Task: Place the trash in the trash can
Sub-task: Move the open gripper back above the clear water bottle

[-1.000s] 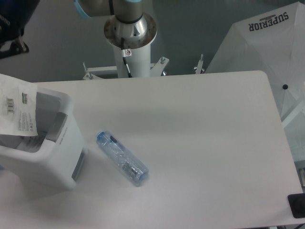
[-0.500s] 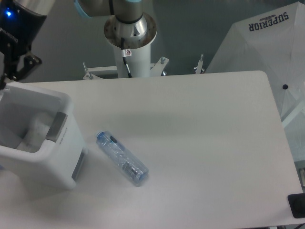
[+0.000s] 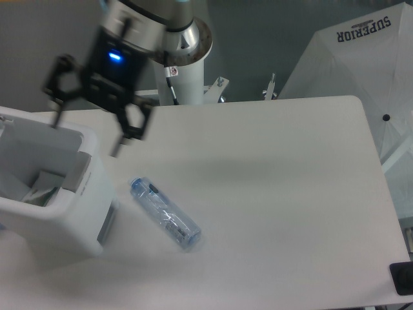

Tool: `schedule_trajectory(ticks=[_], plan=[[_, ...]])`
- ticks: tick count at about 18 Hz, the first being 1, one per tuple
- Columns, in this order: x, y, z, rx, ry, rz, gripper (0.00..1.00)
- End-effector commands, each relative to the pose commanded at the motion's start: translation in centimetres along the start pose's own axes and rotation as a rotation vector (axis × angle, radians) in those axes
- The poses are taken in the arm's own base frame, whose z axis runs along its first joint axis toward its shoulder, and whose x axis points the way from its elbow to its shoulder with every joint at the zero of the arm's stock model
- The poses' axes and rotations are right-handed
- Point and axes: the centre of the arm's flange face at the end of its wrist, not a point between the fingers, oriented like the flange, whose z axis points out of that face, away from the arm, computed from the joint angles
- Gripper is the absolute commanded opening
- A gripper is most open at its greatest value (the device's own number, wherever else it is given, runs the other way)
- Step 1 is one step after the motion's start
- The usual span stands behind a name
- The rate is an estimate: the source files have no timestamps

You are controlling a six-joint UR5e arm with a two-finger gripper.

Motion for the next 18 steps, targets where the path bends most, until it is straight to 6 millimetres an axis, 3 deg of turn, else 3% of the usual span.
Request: schedule_trajectory(ticks=[3,7,18], plan=[[-5.4,0.6,2.6,-0.044,-0.02,-0.052,1.0],[-8.1,1.5,4.9,-0.114,-0.088,-0.062,1.0],[-10.6,1.6,7.3,-0.143,-0.1,-0.049,1.0]])
